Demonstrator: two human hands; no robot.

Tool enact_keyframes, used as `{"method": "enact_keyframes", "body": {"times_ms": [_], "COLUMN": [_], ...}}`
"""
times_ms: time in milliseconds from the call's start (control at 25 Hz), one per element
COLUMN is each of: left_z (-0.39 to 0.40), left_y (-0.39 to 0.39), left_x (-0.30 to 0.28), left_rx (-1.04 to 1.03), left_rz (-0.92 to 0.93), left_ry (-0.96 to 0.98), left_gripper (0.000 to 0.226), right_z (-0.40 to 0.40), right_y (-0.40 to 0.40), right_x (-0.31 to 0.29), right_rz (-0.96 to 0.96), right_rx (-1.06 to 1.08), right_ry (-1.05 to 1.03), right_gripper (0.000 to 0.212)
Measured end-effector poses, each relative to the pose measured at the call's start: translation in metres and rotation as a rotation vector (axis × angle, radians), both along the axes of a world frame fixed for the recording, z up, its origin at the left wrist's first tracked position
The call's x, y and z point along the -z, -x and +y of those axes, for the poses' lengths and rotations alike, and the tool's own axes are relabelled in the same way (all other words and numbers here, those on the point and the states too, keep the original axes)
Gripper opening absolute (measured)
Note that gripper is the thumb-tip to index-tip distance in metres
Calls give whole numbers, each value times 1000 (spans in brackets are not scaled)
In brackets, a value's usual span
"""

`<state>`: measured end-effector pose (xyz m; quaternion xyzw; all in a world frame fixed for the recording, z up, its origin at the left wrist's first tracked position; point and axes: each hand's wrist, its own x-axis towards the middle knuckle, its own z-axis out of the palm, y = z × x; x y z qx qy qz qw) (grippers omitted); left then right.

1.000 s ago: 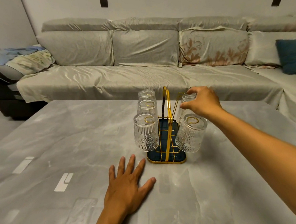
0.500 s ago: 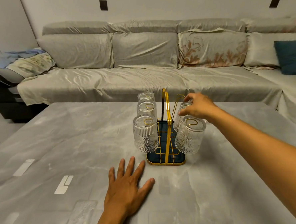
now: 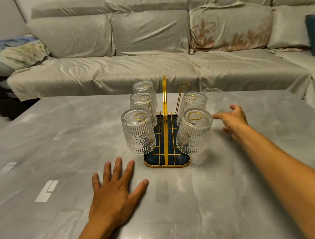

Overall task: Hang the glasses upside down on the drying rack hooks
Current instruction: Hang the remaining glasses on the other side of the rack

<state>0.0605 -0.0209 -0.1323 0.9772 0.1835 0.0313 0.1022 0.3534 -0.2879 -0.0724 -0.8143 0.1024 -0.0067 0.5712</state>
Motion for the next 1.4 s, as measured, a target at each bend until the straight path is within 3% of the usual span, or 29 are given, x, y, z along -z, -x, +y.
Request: {"method": "enact_keyframes", "body": {"times_ms": [160, 360, 720, 920, 1000, 1160, 1240, 1400], "left_z": [0, -1, -2, -2, -3, -7, -7, -6], "left_y": [0, 1, -5, -7, -7, -4, -4, -5], "left_x": [2, 3, 2, 0, -1, -3, -4, -5], "left_rx": [-6, -19, -36, -37, -42, -30, -27, -31], "left_rz": [-12, 7, 46, 65, 52, 5, 16, 25], "left_ry": [4, 7, 22, 35, 22, 32, 47, 37], "left_gripper": [78, 76, 72, 78, 83, 85, 85, 92], "right_z": [17, 25, 31, 0, -18, -27, -13, 21], "right_y": [-31, -57, -40, -15, -5, 8, 12, 19], "right_x": [26, 29, 22, 10, -12, -95, -140, -188], "right_rz": [-47, -58, -12, -28, -75, -312, -442, -674], "right_rx": [-98, -89, -142, -77, -70, -14, 53, 31], "right_ry": [2, -25, 30, -106, -37, 43, 63, 316], "right_gripper": [102, 89, 93, 69, 66, 90, 87, 81]}}
